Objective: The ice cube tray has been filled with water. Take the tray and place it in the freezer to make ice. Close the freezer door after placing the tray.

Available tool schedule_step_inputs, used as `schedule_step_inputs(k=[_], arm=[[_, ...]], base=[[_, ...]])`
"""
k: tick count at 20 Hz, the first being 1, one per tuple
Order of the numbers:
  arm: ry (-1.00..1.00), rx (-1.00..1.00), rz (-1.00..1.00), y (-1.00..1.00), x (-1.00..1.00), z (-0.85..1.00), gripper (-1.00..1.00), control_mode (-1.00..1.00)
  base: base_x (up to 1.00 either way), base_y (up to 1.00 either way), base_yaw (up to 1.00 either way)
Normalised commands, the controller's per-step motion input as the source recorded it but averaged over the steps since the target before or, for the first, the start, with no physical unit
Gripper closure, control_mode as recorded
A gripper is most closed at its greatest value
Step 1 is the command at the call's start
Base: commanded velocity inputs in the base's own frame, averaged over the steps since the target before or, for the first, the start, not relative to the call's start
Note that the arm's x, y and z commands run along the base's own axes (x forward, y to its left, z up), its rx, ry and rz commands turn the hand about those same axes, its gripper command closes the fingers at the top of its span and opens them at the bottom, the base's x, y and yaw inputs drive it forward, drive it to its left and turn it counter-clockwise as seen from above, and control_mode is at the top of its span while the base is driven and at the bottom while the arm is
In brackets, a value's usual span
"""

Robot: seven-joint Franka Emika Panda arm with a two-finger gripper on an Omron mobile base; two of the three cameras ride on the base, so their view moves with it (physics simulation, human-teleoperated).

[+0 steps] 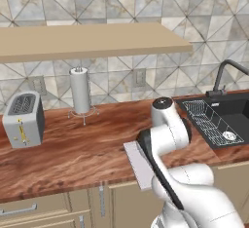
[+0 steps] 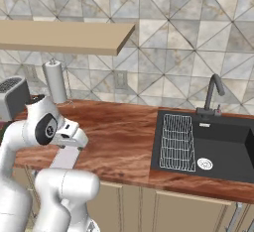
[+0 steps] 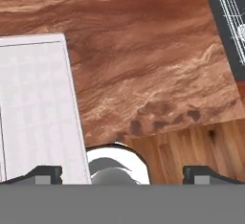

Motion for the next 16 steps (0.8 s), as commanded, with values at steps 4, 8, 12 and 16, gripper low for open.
schedule_step_inputs(k=[4,8,12,16], arm=[[0.0,-0.28,0.42,0.51,-0.4,0.14,-1.0,-1.0],[0.0,-0.29,0.38,0.66,-0.26,0.04,-1.0,-1.0],[0.0,-0.29,0.35,0.69,-0.21,0.0,-1.0,-1.0],[0.0,-0.26,0.27,0.47,-0.38,-0.06,-1.0,-1.0]], base=[[0.0,0.0,0.0],[0.0,0.0,0.0],[0.0,0.0,0.0],[0.0,0.0,0.0]])
